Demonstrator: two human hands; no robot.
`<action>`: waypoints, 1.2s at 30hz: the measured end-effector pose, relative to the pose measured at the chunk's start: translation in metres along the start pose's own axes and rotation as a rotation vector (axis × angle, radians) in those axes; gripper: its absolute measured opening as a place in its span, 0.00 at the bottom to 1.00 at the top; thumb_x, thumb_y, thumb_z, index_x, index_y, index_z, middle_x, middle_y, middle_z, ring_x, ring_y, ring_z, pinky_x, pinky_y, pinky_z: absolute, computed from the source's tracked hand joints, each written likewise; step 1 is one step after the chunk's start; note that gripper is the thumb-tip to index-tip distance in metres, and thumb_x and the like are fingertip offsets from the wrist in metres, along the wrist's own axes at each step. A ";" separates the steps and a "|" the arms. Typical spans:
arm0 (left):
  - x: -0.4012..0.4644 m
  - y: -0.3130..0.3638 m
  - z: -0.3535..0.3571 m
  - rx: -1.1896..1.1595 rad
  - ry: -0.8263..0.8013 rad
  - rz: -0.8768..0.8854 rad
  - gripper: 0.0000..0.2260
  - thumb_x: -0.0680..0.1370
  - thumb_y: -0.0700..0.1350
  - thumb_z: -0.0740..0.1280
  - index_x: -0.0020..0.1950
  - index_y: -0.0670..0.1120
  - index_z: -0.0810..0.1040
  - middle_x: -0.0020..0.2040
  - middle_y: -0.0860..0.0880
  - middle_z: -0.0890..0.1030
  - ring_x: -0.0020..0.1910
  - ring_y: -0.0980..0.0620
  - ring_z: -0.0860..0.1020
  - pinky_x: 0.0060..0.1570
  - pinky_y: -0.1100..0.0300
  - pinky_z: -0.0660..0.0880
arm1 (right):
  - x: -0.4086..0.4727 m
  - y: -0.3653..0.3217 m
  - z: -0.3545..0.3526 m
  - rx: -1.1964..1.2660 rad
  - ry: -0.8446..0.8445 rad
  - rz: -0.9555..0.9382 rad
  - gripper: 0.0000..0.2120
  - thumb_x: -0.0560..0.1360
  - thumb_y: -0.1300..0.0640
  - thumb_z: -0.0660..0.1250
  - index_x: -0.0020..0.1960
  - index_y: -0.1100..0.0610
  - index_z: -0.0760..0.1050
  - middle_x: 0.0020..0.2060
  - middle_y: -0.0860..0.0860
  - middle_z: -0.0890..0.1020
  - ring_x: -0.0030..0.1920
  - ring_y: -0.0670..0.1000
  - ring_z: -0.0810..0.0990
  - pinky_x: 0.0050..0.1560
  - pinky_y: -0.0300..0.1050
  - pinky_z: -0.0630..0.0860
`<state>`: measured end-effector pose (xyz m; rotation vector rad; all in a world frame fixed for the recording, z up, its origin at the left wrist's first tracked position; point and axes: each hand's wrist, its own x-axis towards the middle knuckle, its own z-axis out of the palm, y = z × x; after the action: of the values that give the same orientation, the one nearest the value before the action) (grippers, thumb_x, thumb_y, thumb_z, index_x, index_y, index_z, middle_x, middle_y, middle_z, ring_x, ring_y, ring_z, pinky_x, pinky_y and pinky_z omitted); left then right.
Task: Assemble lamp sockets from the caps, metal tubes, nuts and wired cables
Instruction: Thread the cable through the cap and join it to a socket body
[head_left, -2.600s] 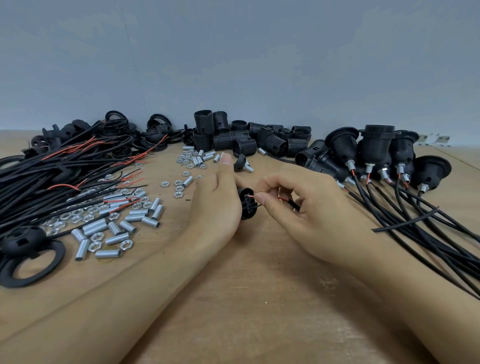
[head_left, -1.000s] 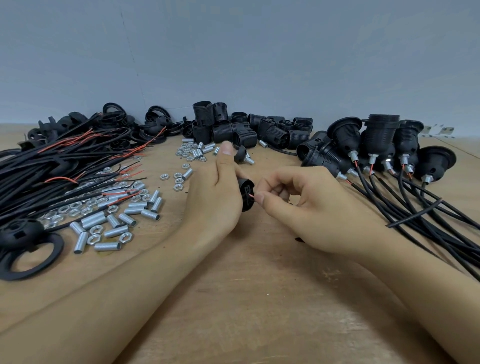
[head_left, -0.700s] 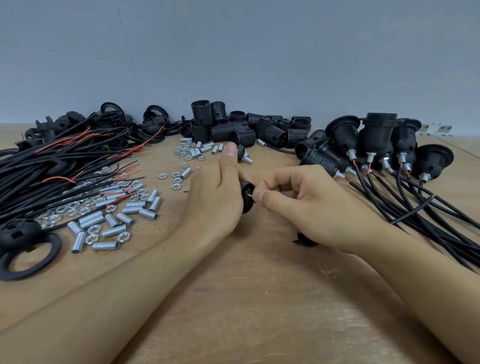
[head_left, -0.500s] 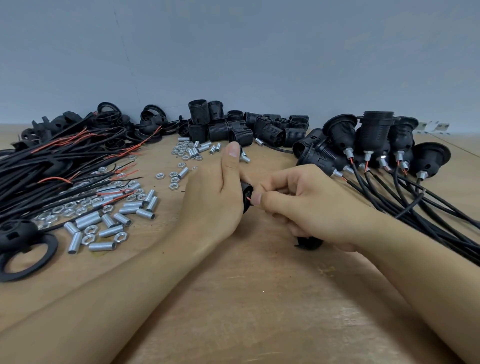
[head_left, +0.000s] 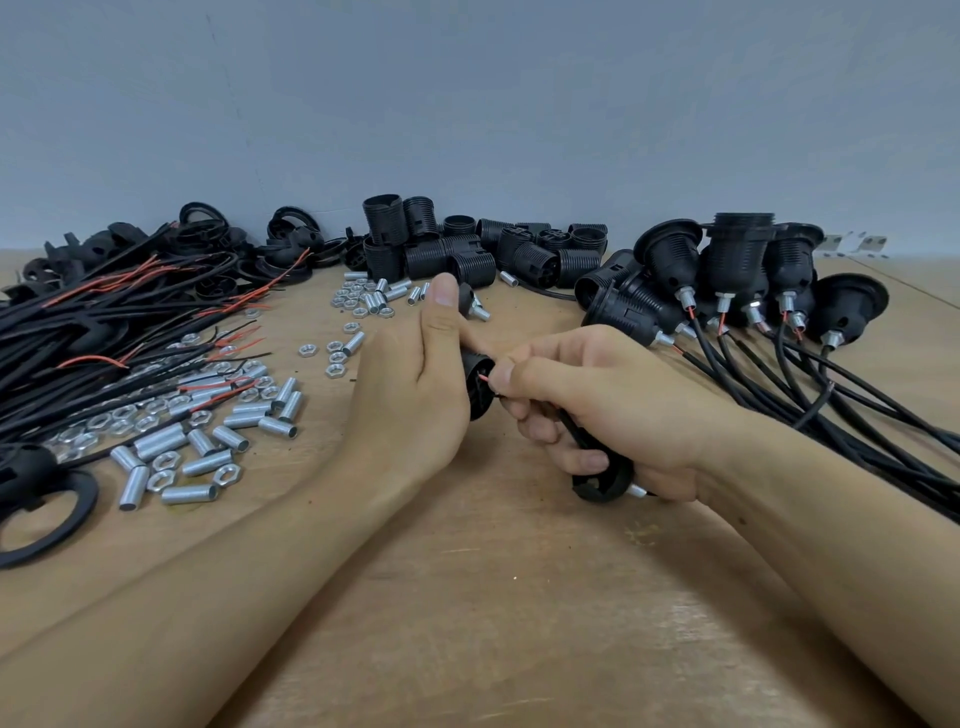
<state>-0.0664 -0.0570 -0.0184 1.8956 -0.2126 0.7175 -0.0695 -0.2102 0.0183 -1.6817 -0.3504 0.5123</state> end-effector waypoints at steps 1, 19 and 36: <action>0.000 0.000 0.000 -0.009 0.005 -0.007 0.28 0.85 0.52 0.50 0.32 0.50 0.80 0.28 0.43 0.76 0.29 0.51 0.73 0.33 0.57 0.69 | 0.000 0.000 0.000 -0.017 0.013 -0.010 0.12 0.78 0.59 0.66 0.37 0.62 0.73 0.26 0.53 0.69 0.20 0.45 0.60 0.18 0.34 0.57; -0.001 0.001 0.000 0.206 0.031 0.059 0.27 0.86 0.52 0.50 0.32 0.42 0.74 0.25 0.53 0.70 0.28 0.54 0.70 0.31 0.61 0.63 | 0.000 0.002 0.002 0.010 0.099 -0.005 0.11 0.77 0.63 0.67 0.36 0.64 0.78 0.23 0.50 0.75 0.17 0.44 0.61 0.16 0.33 0.57; 0.003 -0.004 0.001 -0.024 0.072 -0.033 0.28 0.84 0.54 0.50 0.35 0.45 0.81 0.29 0.44 0.78 0.30 0.52 0.75 0.33 0.60 0.69 | 0.001 0.006 0.007 0.020 0.141 -0.139 0.11 0.79 0.61 0.66 0.38 0.63 0.77 0.25 0.53 0.72 0.19 0.45 0.60 0.19 0.33 0.57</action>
<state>-0.0615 -0.0556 -0.0202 1.8429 -0.1436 0.7564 -0.0724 -0.2048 0.0117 -1.6506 -0.3551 0.2914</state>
